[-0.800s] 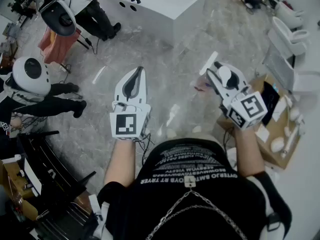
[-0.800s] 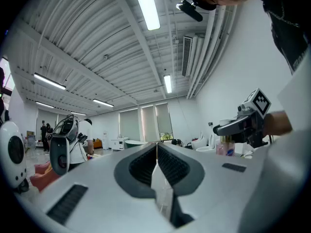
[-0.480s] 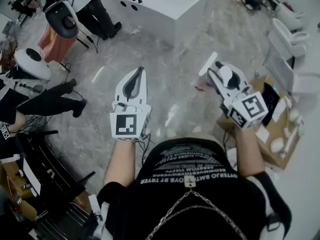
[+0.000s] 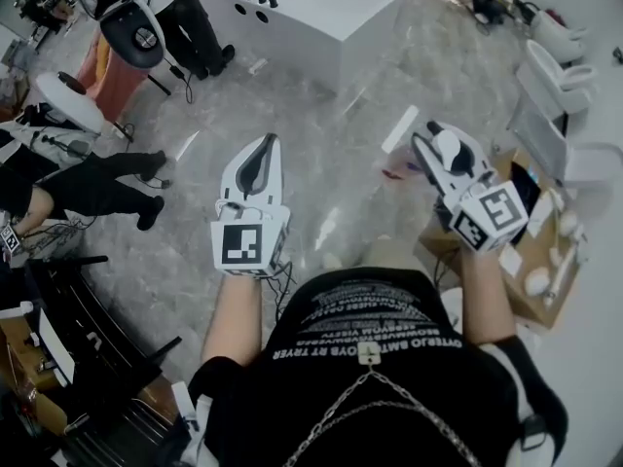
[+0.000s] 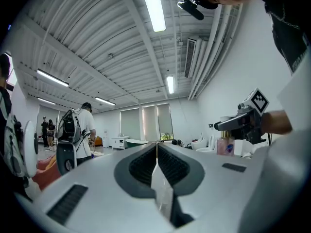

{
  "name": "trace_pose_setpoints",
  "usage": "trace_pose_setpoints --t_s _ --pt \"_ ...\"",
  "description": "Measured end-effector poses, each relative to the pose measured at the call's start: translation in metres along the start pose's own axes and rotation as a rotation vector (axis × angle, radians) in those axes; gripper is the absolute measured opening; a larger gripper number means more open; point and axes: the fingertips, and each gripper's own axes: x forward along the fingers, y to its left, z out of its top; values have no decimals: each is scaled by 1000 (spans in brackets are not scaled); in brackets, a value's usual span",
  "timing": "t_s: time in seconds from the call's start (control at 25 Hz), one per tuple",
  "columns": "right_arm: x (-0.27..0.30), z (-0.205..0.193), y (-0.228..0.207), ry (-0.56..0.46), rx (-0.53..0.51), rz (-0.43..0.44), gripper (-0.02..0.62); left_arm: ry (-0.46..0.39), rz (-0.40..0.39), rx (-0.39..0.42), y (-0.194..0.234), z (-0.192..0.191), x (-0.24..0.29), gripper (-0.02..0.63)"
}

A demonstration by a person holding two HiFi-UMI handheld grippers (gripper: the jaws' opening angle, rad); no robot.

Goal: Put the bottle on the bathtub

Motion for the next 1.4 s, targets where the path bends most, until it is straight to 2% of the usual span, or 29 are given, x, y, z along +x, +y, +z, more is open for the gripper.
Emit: trace_pose_setpoints --t_s 0.28,0.4,0.56,0.76,0.92,1.24,1.4 --pt "6 1 1 6 -7 23 127 35 24 37 14 -18 -6 11" --pt "15 4 1 5 -8 41 127 61 53 14 22 -21 -6 11" --pt "23 4 -5 7 -7 69 126 71 59 33 27 -24 4 11" --pt "34 1 -31 16 2 79 127 50 64 -3 22 -18 35 10" --pt "45 -2 -56 22 14 81 126 59 54 12 16 -19 59 11" --pt "67 -4 -101 26 17 79 127 68 71 -8 18 -22 106 10" --pt "76 -5 -121 27 27 82 127 77 54 46 19 -25 130 11"
